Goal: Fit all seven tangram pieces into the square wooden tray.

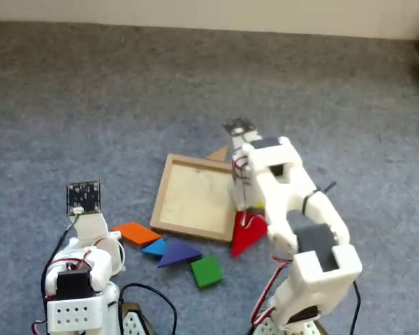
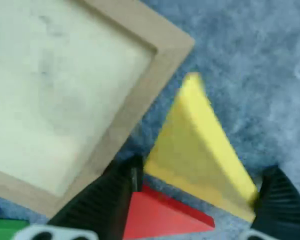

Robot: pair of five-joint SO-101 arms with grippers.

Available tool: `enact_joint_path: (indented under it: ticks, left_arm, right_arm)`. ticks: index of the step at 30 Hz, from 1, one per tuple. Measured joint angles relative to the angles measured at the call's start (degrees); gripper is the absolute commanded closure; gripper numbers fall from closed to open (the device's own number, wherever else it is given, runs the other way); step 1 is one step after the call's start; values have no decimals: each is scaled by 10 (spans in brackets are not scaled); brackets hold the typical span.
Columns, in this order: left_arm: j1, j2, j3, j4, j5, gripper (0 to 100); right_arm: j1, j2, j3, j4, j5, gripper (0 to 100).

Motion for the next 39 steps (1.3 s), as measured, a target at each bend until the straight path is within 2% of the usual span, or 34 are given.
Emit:
enact_joint_path:
  ticks: [34, 39]
  left_arm:
    - [0, 0, 0, 0, 0, 994]
    - [0, 0, 0, 0, 0, 994]
  right_arm:
    - [-3, 2, 1, -41, 0, 644]
    - [-4, 2, 1, -41, 0, 753]
